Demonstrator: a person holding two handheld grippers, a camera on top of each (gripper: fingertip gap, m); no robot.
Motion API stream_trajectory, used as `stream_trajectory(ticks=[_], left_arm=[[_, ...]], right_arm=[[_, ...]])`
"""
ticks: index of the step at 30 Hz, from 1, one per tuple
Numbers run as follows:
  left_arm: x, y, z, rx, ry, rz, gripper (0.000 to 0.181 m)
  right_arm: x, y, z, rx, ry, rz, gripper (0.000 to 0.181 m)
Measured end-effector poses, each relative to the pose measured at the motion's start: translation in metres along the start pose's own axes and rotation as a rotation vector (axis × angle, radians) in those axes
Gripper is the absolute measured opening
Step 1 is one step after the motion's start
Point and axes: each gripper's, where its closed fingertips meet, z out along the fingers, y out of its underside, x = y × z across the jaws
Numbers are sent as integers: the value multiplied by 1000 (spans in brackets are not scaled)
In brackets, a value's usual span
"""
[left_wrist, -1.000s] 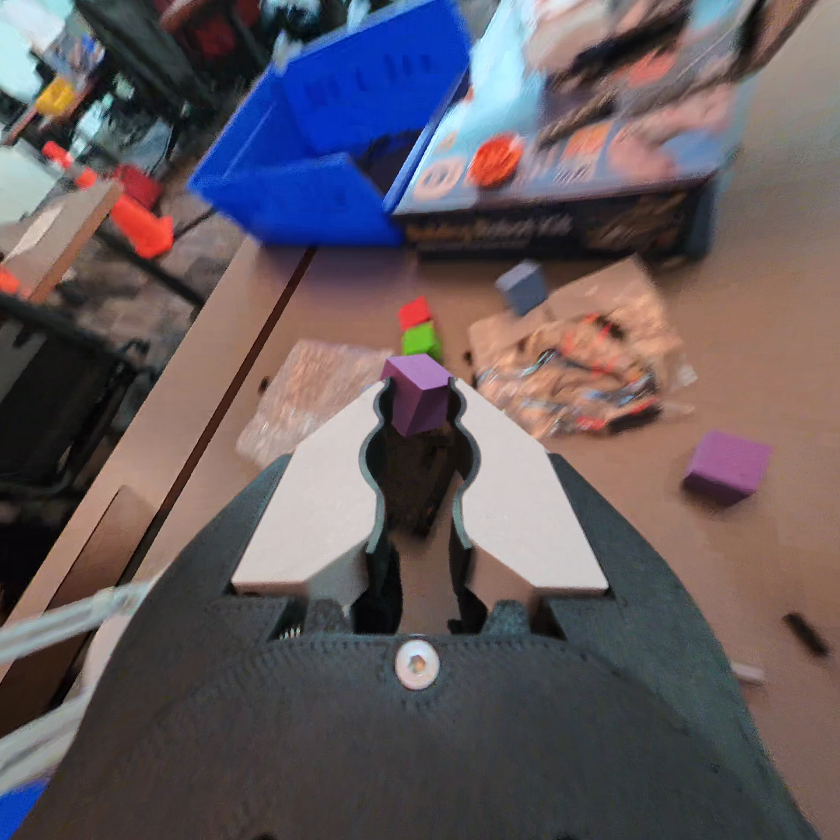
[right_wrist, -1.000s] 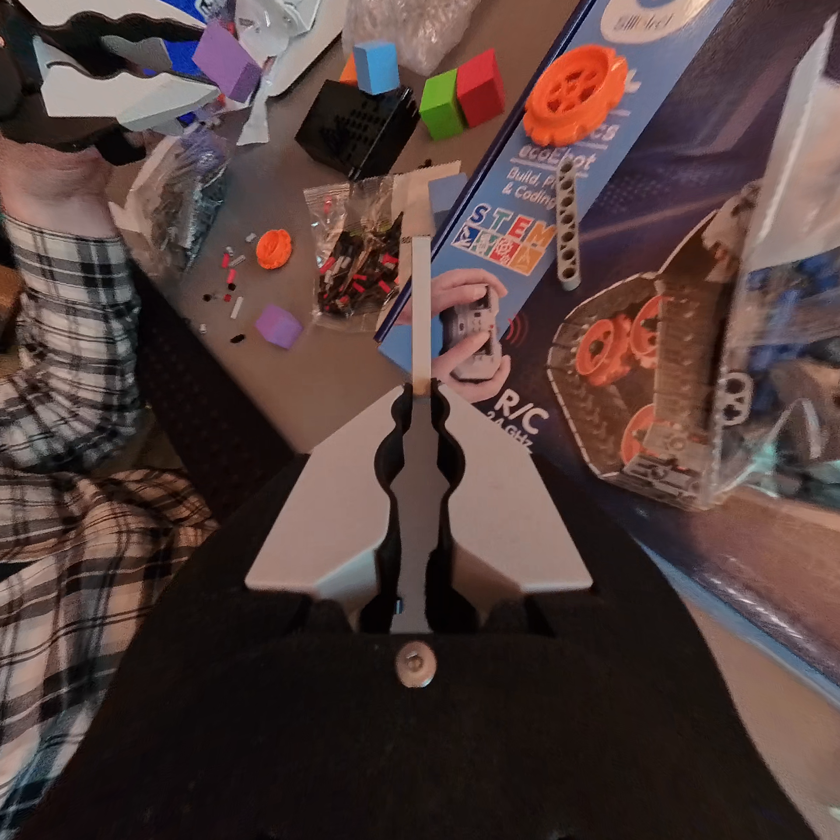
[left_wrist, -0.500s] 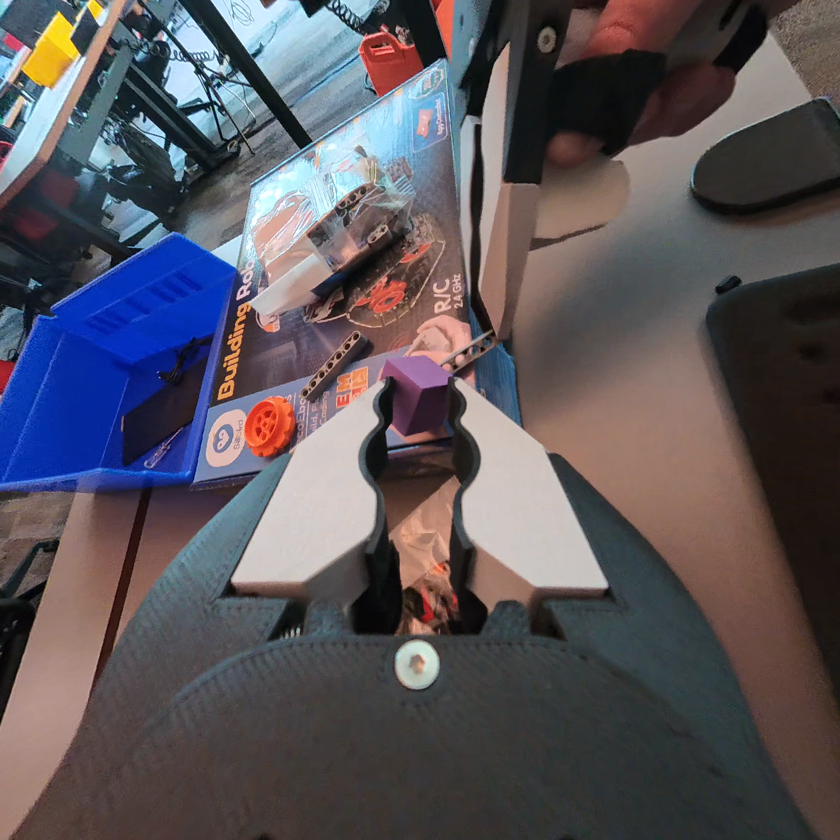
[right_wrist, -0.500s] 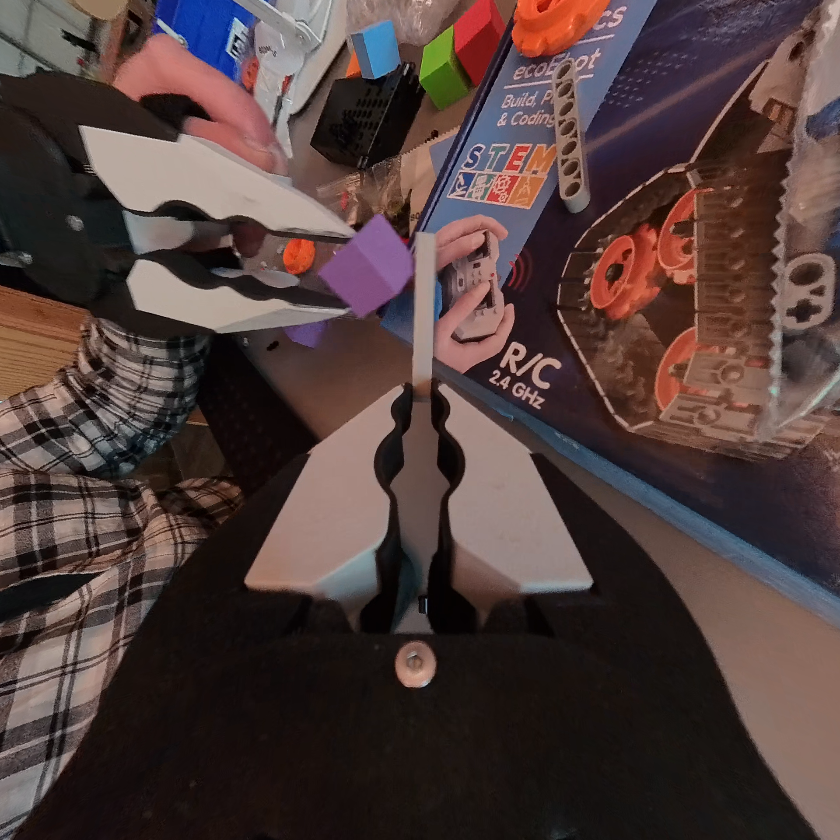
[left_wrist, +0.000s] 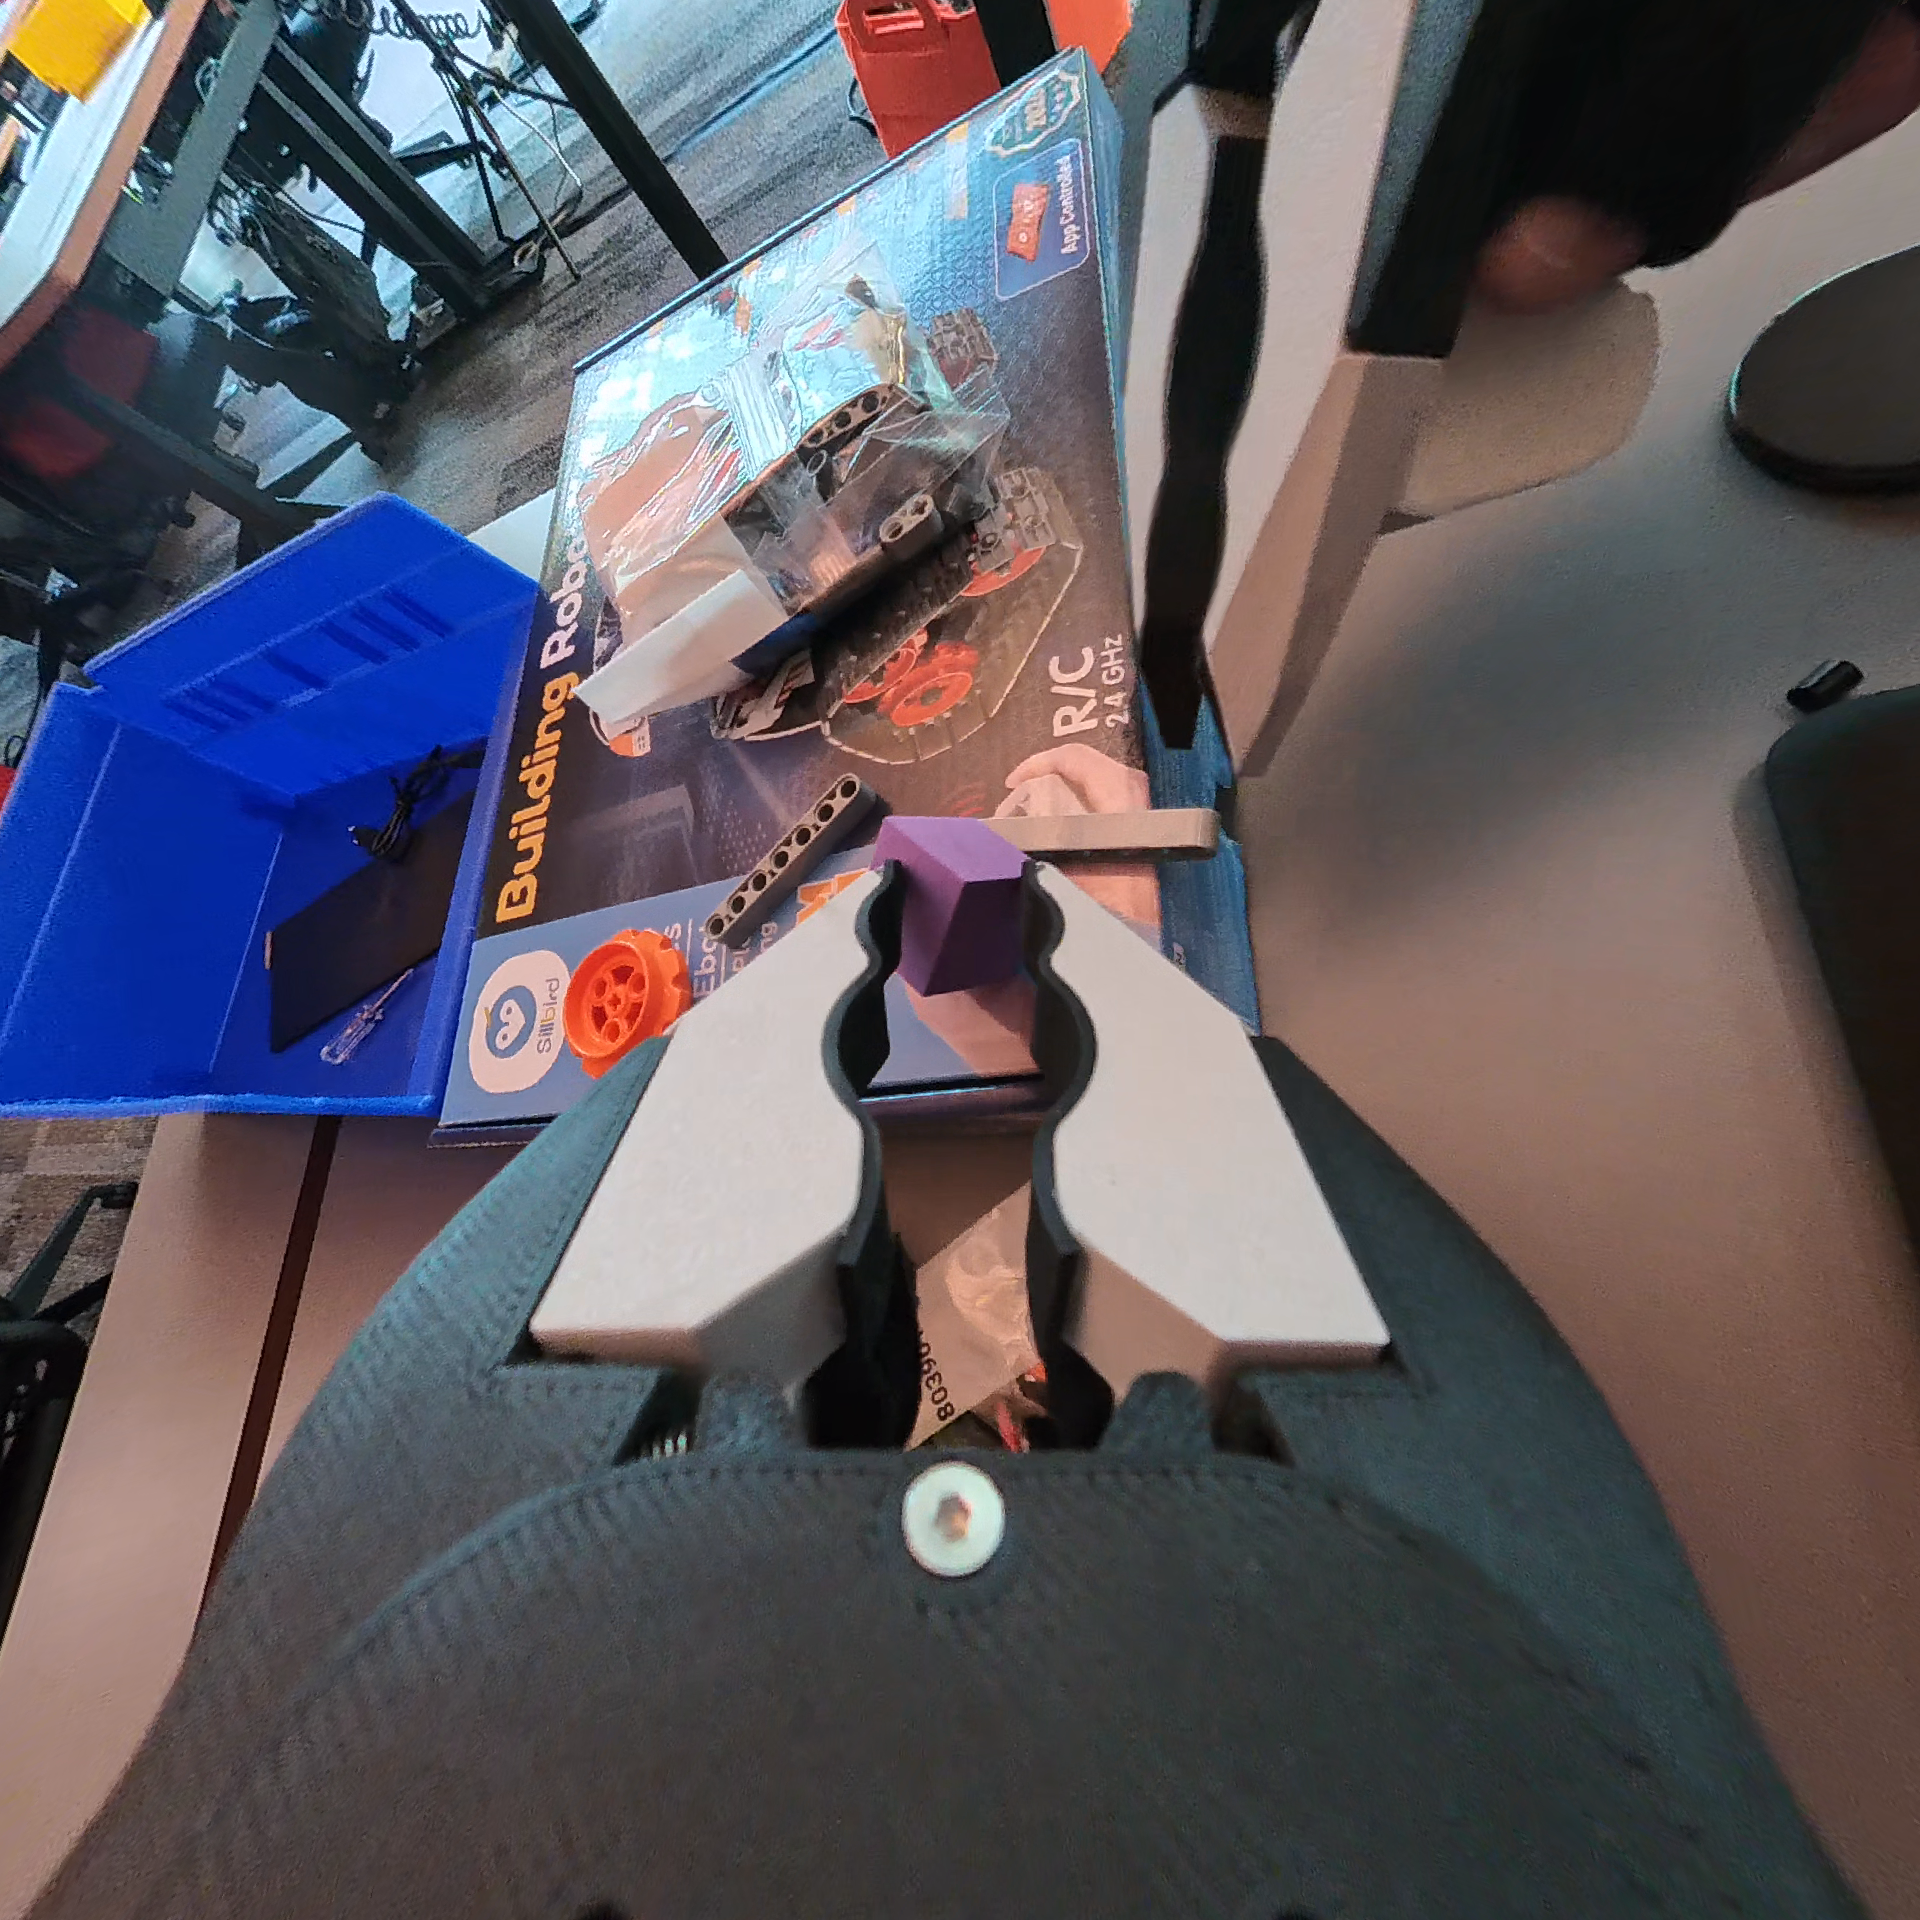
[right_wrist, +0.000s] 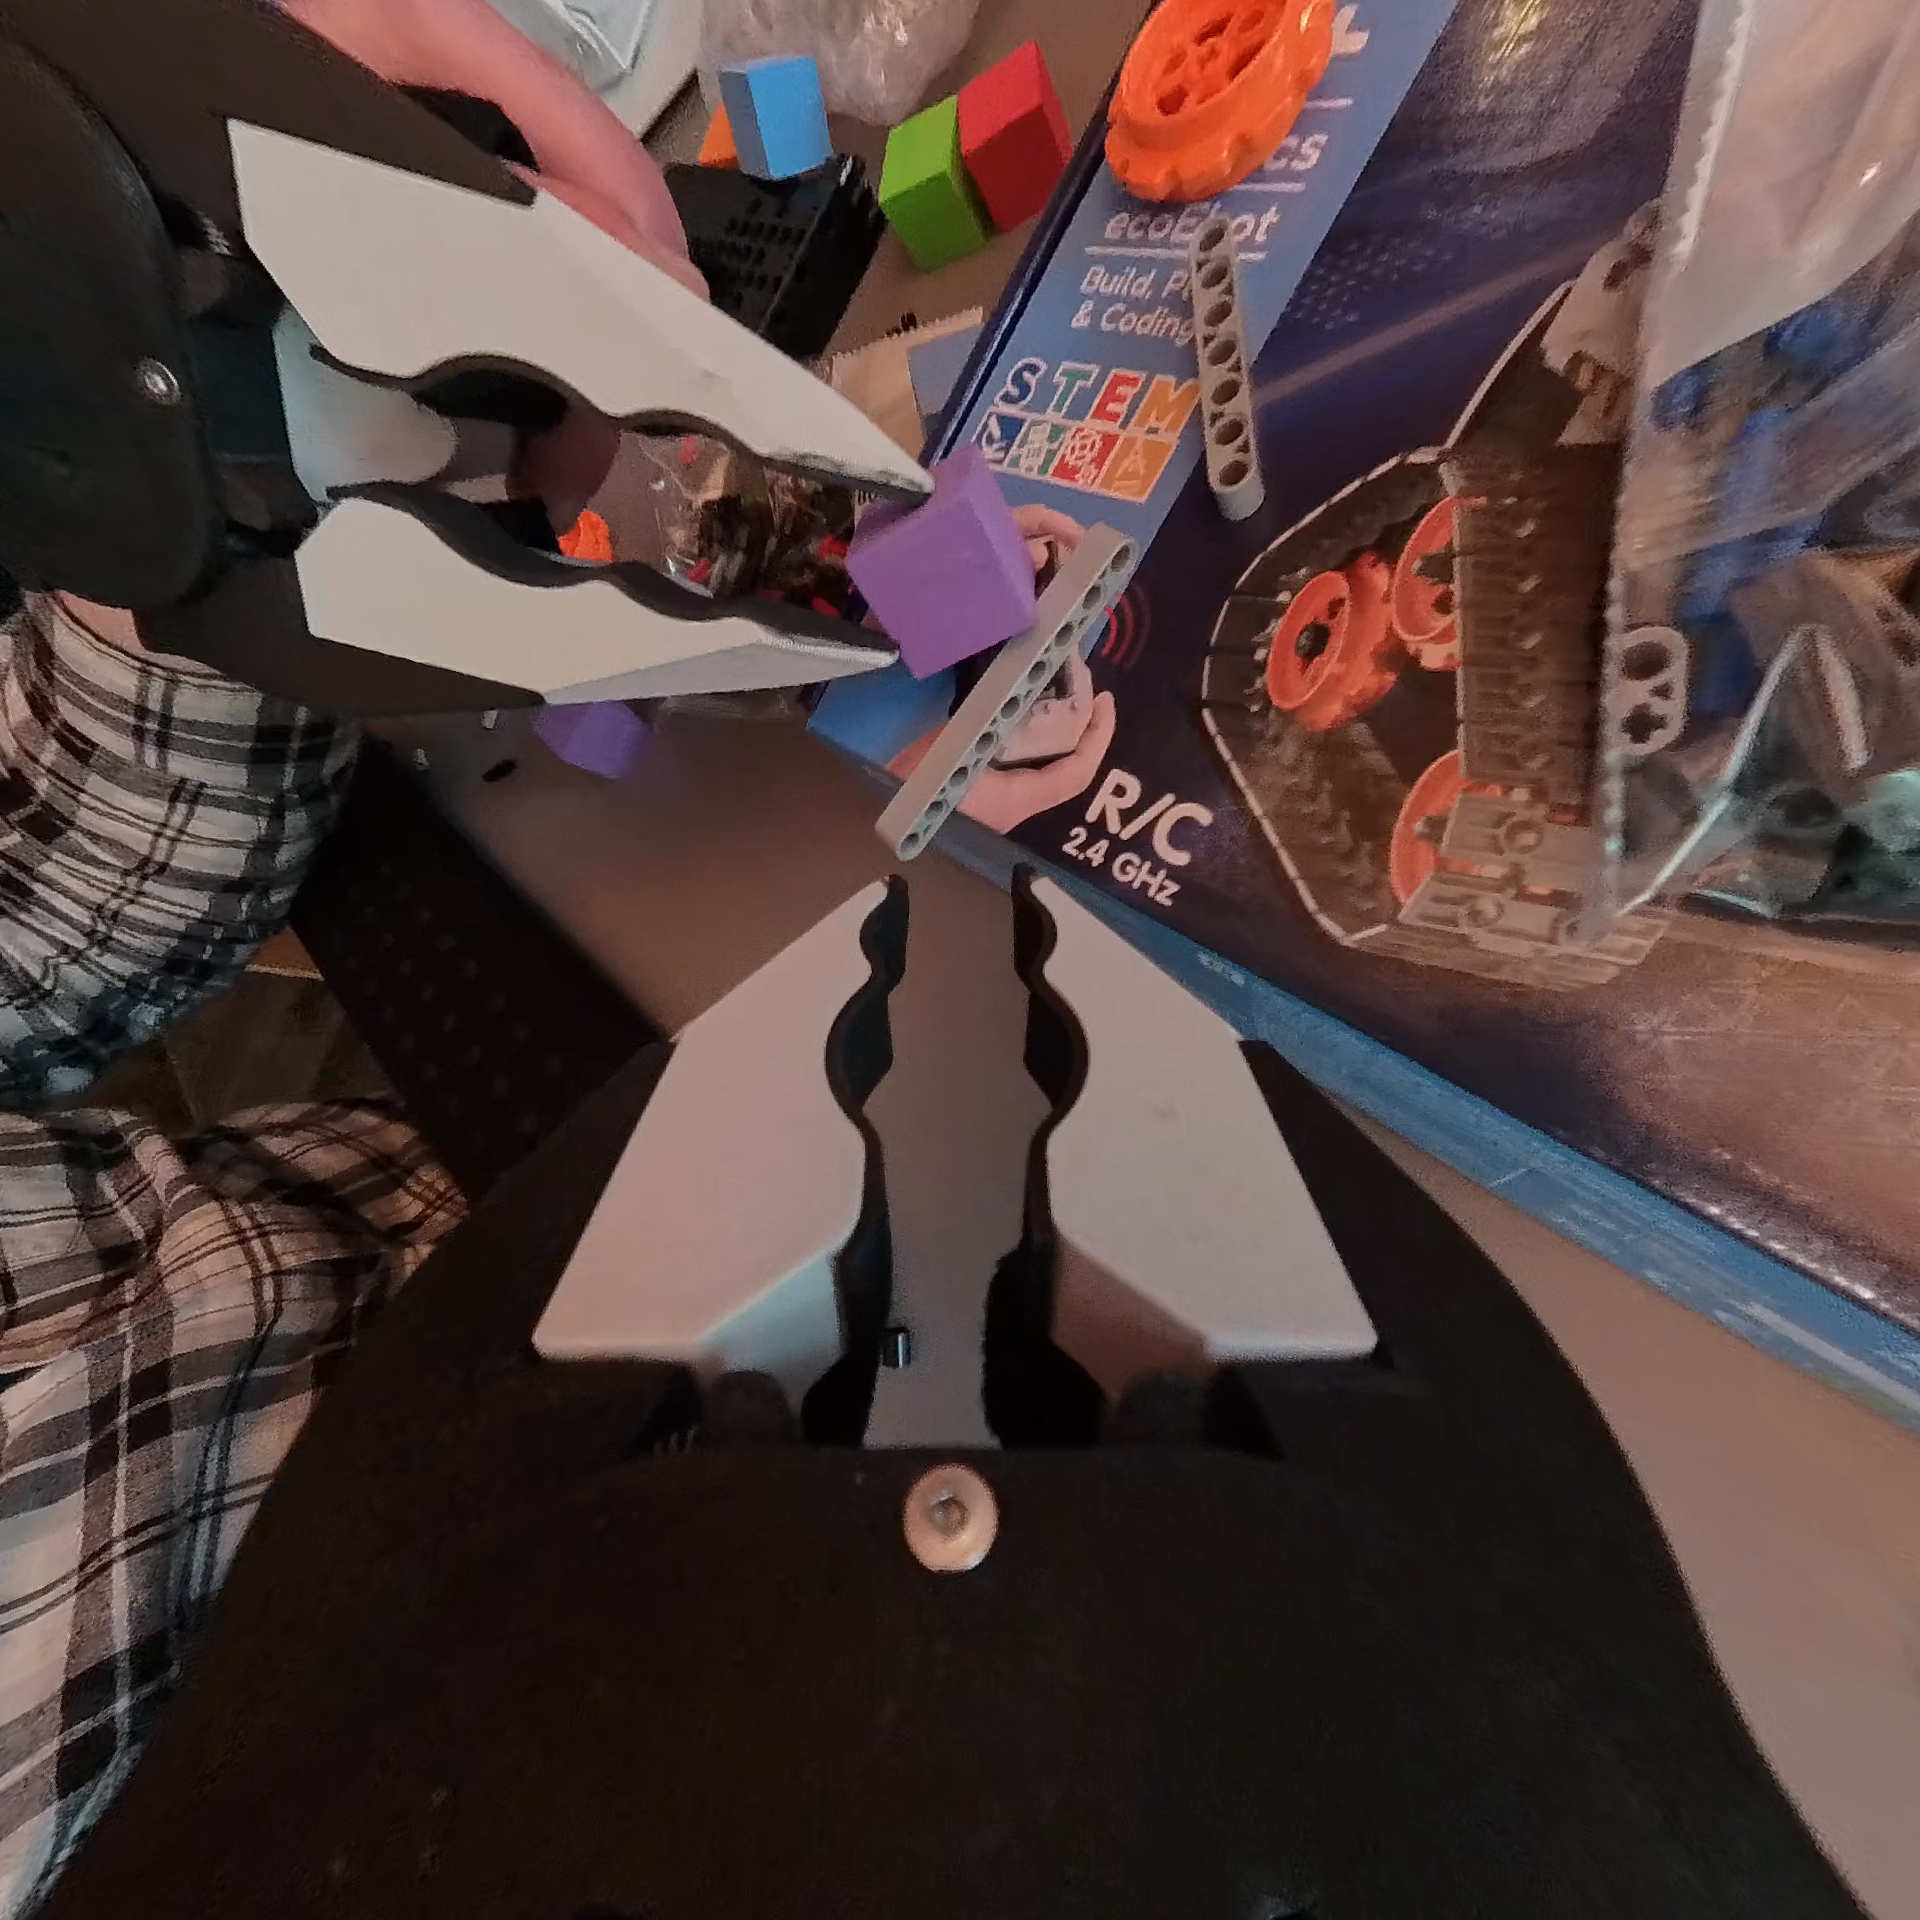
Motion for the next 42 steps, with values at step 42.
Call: stream_trajectory(ticks=[42], left_arm=[[-18, 9, -17, -17, -56, -39, 21]], right_arm=[[52, -71, 20, -80, 446, -407, 6]])
